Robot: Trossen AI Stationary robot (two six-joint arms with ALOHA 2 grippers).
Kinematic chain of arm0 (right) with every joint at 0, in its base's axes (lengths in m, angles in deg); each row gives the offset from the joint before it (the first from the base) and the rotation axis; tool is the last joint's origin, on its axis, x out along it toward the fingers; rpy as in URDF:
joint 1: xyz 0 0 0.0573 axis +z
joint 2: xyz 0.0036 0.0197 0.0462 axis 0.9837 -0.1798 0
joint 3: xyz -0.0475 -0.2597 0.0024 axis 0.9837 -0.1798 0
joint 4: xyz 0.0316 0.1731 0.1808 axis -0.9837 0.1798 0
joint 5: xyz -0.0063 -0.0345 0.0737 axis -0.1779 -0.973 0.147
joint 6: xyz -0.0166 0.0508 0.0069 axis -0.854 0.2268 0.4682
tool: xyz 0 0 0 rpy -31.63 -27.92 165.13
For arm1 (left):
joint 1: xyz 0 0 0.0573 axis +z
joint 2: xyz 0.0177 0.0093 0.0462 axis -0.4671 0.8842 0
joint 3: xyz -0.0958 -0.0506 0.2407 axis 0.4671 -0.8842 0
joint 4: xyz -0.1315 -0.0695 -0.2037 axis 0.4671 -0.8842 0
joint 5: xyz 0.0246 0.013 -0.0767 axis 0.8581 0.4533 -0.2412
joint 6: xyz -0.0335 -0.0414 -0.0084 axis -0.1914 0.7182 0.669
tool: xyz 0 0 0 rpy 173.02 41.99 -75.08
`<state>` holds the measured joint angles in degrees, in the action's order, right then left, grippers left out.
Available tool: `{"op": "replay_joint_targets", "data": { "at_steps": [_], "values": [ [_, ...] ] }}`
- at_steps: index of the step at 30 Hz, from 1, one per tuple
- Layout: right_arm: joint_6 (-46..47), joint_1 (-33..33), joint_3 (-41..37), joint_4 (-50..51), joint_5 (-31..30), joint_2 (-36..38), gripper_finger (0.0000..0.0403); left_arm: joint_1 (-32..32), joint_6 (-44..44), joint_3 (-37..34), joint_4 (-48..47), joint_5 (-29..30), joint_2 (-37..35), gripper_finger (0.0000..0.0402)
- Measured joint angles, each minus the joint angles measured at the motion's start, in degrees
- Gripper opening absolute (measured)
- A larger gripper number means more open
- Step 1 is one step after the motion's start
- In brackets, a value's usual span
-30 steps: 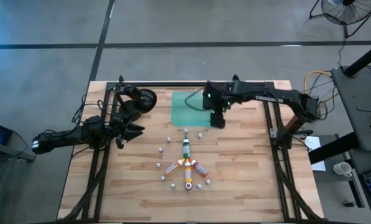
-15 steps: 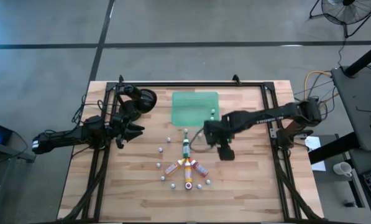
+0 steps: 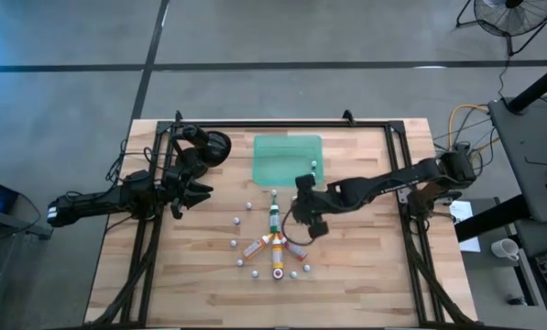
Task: Pick & Place food coloring
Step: Put the small red food coloring bottle into the bin
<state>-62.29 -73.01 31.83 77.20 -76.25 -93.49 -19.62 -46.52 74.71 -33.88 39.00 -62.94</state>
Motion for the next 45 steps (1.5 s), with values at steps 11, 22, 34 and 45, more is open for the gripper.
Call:
{"op": "replay_joint_targets", "data": {
  "at_steps": [11,22,34,45],
  "values": [
    [27.3,-4.9,-0.3,0.4,4.0,-5.4,0.0184,0.0,0.0,0.0,0.0,0.0,0.0,0.0106],
    [39.2,-4.9,0.3,0.4,3.6,-9.9,0.0187,0.0,0.0,0.0,0.0,0.0,0.0,0.0106],
    [29.1,-4.8,-1.1,-0.5,-5.0,-9.7,0.0187,0.0,0.0,0.0,0.0,0.0,0.0,0.0106],
    [12.2,-5.6,-1.2,-3.5,3.4,-9.9,0.0187,0.0,0.0,0.0,0.0,0.0,0.0,0.0106]
  ]
}}
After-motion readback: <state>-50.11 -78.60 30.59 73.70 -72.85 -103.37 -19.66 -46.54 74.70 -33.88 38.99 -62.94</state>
